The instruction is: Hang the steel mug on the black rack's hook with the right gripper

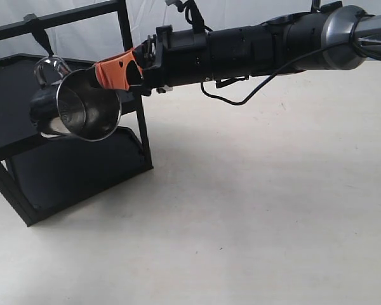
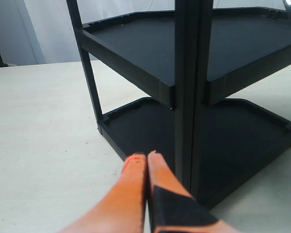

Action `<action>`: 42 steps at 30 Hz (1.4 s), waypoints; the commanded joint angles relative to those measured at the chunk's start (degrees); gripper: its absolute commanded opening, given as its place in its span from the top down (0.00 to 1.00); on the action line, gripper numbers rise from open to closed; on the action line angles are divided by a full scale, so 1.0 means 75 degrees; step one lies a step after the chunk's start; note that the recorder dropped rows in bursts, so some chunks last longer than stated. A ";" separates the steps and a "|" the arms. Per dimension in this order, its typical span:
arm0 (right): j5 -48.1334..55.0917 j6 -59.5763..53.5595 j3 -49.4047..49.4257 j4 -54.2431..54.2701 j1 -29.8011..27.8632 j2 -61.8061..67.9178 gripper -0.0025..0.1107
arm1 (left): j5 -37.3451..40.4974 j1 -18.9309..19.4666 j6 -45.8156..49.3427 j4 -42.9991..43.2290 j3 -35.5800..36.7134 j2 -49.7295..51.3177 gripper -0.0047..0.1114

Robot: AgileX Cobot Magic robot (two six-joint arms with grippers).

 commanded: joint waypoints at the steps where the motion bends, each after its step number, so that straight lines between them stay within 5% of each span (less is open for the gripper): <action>1: 0.0117 0.0010 -0.0027 -0.0049 -0.0060 -0.0062 0.56 | -0.0063 -0.0017 -0.0028 0.0045 -0.0012 0.0033 0.96; 42: 0.0320 0.0215 -0.0027 -0.0752 -0.0126 -0.0350 0.56 | -0.0063 -0.0017 -0.0028 0.0045 -0.0012 0.0033 0.96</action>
